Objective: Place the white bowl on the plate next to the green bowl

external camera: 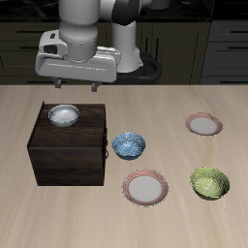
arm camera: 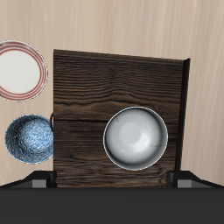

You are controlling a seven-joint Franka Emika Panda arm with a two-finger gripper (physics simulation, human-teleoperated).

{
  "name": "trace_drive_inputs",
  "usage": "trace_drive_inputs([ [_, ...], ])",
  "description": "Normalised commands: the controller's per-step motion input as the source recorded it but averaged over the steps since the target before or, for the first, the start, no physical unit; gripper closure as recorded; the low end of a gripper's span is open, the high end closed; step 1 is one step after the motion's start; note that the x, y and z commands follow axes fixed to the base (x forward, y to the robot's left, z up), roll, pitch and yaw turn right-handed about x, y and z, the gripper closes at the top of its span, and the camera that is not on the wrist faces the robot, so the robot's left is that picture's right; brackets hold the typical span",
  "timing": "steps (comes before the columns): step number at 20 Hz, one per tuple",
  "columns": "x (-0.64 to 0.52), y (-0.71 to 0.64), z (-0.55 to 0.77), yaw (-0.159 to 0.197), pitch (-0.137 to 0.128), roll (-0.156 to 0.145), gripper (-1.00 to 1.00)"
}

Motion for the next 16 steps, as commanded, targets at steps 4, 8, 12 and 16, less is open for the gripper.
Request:
trace_drive_inputs([
  [4,0.05,-0.04,-0.12,-0.007,0.004,-0.003,-1.00],
  [8,0.02,-0.02,-0.19,0.013,0.010,0.014,-1.00],
  [12,0.01,-0.03,-0.22,-0.014,0.008,0.008,-1.00],
  [16,0.02,-0.03,-0.12,-0.008,0.003,-0.004,-1.00],
])
